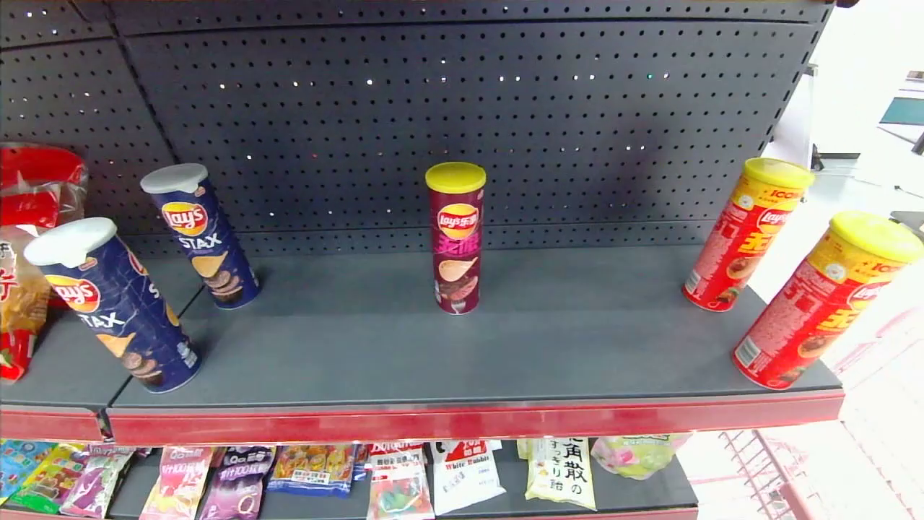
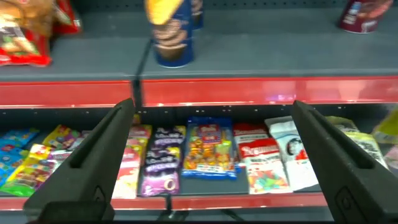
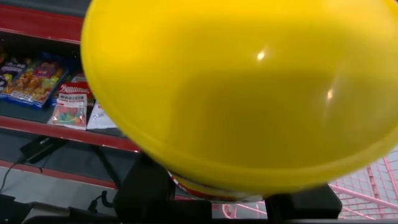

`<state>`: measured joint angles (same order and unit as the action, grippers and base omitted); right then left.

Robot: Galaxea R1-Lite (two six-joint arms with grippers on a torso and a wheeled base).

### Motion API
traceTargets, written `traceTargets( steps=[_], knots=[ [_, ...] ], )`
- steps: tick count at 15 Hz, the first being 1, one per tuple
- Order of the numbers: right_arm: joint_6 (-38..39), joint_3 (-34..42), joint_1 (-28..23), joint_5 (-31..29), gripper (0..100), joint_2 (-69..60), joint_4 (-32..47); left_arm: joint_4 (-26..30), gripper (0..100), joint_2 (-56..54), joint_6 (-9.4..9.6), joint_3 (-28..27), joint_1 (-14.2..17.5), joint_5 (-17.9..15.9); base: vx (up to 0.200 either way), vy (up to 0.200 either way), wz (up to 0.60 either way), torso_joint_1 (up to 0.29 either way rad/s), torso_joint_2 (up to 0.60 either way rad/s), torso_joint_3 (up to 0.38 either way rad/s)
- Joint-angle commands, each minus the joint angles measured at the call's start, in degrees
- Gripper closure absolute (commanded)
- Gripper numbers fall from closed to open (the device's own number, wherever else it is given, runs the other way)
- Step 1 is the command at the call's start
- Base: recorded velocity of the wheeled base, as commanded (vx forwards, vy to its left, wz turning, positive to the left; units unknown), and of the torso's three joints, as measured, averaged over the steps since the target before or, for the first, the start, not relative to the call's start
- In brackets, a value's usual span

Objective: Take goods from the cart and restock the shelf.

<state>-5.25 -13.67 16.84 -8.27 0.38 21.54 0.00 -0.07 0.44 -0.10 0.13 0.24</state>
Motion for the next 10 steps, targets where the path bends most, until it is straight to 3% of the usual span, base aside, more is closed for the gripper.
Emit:
traceTargets(
  steps=[1, 6, 10],
  knots=[
    [0.0, 0.2, 0.0, 0.1, 100, 0.0, 0.0, 0.0, 0, 0.1, 0.00, 0.0, 0.0, 0.0, 0.000, 0.200, 0.00, 0.002, 0.00, 0.007],
    [-0.1, 0.2, 0.0, 0.2, 100, 0.0, 0.1, 0.0, 0, 0.1, -0.26, 0.0, 0.0, 0.0, 0.000, 0.000, 0.00, 0.000, 0.00, 0.000],
    [0.0, 1.0, 0.2, 3.5, 100, -0.4, -0.1, 0.0, 0, 1.0, -0.09, 0.0, 0.0, 0.0, 0.000, 0.000, 0.00, 0.000, 0.00, 0.000]
  ],
)
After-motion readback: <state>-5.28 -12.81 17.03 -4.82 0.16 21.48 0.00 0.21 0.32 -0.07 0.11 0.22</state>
